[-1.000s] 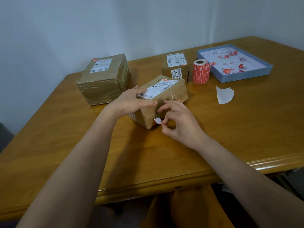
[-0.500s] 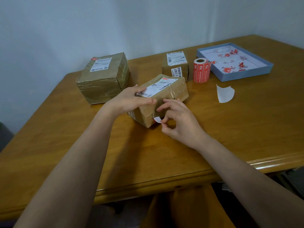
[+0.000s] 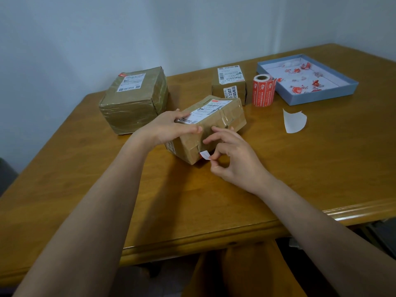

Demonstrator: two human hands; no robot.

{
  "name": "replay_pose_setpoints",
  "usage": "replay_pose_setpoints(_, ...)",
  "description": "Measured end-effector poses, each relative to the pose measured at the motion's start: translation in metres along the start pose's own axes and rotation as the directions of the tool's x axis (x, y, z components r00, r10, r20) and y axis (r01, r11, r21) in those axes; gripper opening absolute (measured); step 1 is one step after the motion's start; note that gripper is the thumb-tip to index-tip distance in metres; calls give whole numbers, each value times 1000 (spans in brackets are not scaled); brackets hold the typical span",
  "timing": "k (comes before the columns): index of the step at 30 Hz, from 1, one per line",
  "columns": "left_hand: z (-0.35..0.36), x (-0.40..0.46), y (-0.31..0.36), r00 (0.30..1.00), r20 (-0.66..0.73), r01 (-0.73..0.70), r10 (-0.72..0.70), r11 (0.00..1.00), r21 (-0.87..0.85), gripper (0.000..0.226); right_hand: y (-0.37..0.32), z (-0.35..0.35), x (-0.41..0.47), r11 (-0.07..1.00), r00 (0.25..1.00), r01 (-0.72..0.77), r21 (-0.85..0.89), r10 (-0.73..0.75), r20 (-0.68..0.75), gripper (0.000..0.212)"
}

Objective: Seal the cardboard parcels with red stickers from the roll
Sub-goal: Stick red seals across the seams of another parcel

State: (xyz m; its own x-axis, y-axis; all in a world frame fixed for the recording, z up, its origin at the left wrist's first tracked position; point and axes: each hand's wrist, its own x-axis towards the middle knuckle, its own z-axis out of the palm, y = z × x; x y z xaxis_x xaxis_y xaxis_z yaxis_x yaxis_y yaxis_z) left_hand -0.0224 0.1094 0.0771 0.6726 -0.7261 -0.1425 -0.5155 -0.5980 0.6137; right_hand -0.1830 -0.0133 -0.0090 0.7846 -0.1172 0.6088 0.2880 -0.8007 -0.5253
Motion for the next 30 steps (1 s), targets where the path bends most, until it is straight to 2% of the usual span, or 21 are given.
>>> replay_pose_setpoints(9, -2, 1, -2, 1000, 9, 0, 0, 1000, -10, 75, 1, 1, -2, 999, 999, -6, 35, 5, 33, 16)
replay_pose_setpoints(24, -8, 2, -4, 999, 33, 4, -3, 999, -39, 70, 0, 1, -2, 996, 1000, -9, 85, 8, 21, 21)
replay_pose_setpoints(30, -12, 2, -3, 999, 52, 6, -3, 997, -74, 76, 1, 2, -2, 996, 1000, -19, 84, 19, -2, 16)
